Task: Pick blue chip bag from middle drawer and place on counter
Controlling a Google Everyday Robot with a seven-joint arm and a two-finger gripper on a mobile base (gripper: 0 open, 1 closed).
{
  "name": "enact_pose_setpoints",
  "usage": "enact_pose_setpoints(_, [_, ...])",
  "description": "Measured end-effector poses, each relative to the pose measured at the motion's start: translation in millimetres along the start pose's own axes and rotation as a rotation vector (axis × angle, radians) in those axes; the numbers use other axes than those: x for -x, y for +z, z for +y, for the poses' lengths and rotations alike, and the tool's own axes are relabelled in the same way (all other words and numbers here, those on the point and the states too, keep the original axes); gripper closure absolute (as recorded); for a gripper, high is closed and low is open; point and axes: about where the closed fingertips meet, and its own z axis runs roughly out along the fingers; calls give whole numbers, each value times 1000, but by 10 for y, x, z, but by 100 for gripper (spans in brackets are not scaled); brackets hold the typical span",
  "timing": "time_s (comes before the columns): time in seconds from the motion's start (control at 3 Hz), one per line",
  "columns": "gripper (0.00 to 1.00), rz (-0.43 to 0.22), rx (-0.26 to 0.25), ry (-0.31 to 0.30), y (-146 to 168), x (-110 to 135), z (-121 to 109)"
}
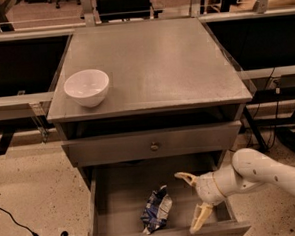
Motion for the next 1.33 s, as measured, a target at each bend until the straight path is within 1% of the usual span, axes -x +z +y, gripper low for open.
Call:
enact_pose_setpoints(0.33, [8,-17,-29,13,148,-128,-111])
enact_pose_setpoints(0.67, [12,-36,-51,19,334,-238,-222])
enact_pose_setpoints(1.0, [12,-50,-62,22,470,-335,-329])
enact_pose_setpoints(1.33, [22,-56,-57,7,599,-386,-446])
